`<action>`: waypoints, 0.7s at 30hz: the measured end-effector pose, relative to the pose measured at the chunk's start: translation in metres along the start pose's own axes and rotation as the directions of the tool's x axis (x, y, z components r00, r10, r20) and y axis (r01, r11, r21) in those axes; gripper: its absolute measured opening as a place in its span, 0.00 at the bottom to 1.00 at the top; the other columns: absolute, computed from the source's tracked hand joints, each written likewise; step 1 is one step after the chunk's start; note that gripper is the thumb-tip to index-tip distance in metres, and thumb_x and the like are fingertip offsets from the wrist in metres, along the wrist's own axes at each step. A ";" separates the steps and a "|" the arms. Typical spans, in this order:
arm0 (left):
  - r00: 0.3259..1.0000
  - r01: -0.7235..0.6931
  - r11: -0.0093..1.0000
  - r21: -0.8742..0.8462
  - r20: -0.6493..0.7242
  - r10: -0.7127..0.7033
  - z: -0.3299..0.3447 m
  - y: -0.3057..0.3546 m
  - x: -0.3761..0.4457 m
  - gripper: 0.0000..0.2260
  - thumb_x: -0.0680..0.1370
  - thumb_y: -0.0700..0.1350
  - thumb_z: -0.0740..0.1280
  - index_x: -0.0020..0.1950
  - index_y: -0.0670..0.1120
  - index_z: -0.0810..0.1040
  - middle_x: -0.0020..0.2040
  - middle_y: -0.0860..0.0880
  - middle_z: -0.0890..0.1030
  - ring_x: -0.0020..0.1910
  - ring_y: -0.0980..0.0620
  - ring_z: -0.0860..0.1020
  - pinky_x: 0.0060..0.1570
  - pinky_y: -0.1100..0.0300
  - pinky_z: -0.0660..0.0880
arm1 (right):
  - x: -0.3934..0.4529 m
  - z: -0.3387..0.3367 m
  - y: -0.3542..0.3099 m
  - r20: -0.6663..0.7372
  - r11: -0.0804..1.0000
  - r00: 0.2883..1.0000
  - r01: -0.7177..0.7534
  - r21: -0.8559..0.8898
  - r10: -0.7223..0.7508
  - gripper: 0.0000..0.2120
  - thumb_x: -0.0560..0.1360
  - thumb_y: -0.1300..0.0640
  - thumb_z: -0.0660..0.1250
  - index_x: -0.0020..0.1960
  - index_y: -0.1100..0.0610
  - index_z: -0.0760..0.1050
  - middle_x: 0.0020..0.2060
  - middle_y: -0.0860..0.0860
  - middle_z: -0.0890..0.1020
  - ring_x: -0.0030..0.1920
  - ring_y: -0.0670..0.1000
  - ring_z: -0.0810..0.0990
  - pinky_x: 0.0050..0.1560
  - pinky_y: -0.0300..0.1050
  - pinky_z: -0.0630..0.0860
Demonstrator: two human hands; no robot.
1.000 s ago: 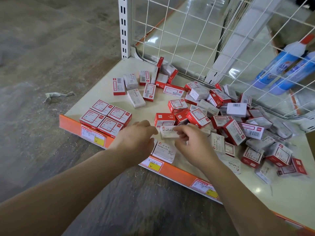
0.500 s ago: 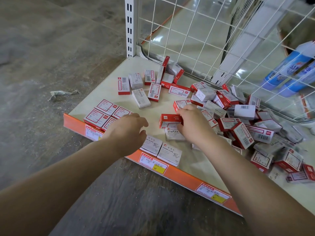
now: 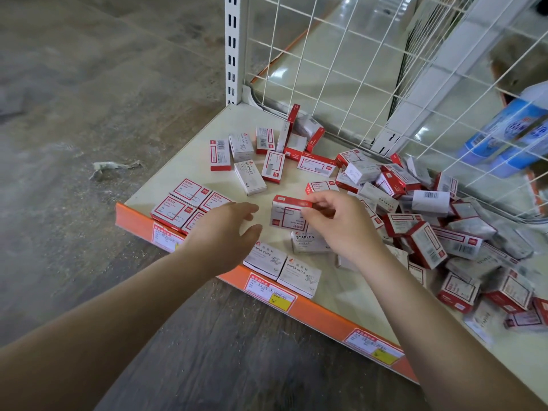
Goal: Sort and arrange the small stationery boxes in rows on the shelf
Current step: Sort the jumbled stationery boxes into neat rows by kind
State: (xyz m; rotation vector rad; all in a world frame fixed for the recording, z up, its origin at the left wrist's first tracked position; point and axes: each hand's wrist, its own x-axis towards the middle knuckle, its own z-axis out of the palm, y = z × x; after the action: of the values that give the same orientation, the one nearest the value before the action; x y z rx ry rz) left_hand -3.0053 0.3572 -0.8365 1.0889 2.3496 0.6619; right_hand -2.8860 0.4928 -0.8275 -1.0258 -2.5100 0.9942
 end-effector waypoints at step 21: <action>0.998 -0.062 0.970 -0.235 -0.018 0.059 0.002 0.009 -0.005 0.13 0.78 0.44 0.63 0.61 0.44 0.78 0.53 0.49 0.82 0.47 0.56 0.77 0.45 0.68 0.74 | -0.017 0.002 -0.003 0.176 0.971 0.982 -0.104 0.216 0.066 0.08 0.75 0.56 0.66 0.55 0.50 0.77 0.43 0.41 0.79 0.42 0.34 0.77 0.40 0.26 0.73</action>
State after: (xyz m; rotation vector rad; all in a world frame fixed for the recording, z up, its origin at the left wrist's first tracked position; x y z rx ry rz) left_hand -2.9963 0.3586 -0.8320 1.0551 2.1861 0.9444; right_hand -2.8762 0.4782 -0.8267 -1.0260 -2.4251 1.4085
